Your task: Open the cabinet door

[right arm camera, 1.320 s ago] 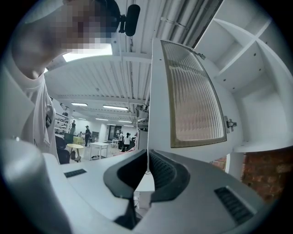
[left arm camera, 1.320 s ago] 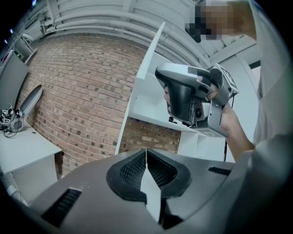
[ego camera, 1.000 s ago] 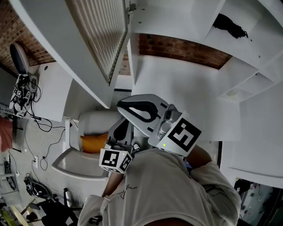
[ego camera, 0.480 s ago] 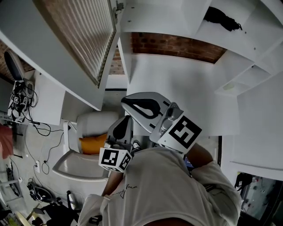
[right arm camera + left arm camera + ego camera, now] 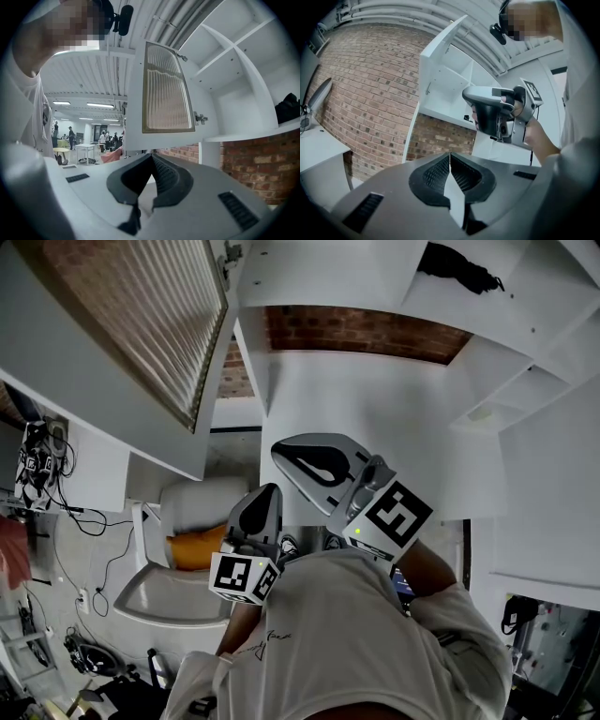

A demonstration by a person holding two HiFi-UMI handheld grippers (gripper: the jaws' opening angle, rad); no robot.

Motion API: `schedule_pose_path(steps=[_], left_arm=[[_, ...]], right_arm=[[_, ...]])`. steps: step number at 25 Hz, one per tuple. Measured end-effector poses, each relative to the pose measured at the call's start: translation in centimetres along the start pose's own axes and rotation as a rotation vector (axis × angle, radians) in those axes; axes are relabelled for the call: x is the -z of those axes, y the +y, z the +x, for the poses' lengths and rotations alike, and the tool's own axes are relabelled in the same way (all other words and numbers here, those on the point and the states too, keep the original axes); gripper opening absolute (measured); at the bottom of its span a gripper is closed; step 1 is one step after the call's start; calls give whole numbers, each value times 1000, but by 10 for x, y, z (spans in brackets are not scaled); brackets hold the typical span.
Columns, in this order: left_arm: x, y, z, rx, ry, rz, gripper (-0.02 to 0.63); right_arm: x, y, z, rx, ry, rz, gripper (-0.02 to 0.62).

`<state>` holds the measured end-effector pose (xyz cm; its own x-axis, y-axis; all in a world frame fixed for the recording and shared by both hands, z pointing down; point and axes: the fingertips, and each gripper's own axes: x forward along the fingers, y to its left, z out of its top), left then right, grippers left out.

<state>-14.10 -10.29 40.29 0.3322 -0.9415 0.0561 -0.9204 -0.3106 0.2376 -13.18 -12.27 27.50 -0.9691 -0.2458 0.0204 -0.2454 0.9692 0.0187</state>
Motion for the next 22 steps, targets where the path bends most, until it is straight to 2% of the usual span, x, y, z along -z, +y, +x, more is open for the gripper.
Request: schedule_pose_path(steps=[22], left_arm=[[2,-16,20,54,17,4,20]], right_arm=[[44,-55,-60,200,80,84,24]])
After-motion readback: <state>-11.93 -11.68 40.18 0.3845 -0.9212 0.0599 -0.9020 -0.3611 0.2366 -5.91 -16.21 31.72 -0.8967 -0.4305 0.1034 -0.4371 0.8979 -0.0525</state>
